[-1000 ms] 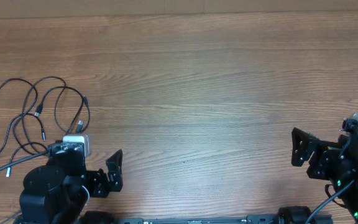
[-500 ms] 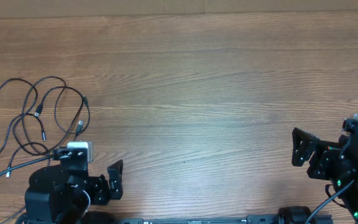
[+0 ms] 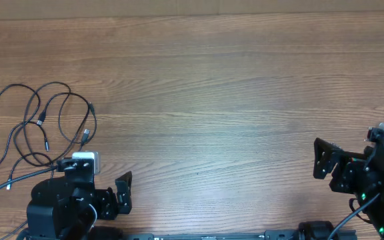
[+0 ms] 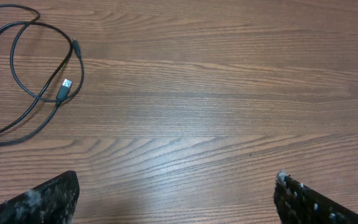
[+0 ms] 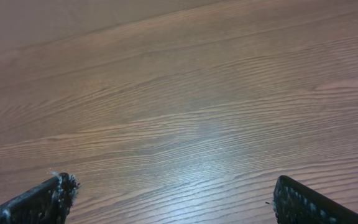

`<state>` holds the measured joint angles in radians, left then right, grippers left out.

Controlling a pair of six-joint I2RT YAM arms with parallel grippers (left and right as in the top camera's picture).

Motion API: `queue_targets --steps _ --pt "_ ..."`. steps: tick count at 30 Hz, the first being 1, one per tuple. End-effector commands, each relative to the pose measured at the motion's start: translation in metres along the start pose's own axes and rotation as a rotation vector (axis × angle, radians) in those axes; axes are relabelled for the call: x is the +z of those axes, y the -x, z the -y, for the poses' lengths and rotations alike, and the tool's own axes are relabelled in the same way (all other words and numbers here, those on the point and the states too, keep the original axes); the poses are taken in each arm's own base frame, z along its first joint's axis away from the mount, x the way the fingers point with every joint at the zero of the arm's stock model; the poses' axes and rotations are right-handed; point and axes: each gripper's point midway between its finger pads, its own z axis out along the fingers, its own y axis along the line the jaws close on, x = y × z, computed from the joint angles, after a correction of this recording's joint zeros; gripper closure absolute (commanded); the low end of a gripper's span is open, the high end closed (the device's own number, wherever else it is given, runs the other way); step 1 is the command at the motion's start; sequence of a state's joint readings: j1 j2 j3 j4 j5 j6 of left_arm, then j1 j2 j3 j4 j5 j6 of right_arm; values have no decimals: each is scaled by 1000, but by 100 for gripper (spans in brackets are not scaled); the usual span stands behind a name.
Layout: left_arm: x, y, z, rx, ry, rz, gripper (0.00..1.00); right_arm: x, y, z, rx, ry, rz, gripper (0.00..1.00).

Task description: Untangle cables

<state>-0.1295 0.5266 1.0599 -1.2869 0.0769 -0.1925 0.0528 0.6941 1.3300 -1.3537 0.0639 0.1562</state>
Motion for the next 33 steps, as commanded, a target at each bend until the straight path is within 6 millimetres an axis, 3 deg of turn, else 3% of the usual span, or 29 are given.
queue_targets --steps 1,7,10,21,33 --pt "2 -1 -2 -12 8 -5 1 0 7 3 -10 -21 31 0" --pt "2 -1 -2 -12 8 -5 0 21 30 -3 -15 14 188 0" --pt "2 -1 -2 -12 8 -5 1 34 33 -8 -13 53 271 0" --pt "2 -1 -2 -12 8 -5 1 60 11 -24 -31 217 506 0" --pt "2 -1 -2 -12 8 -5 0 59 -4 -21 -33 266 743 0"
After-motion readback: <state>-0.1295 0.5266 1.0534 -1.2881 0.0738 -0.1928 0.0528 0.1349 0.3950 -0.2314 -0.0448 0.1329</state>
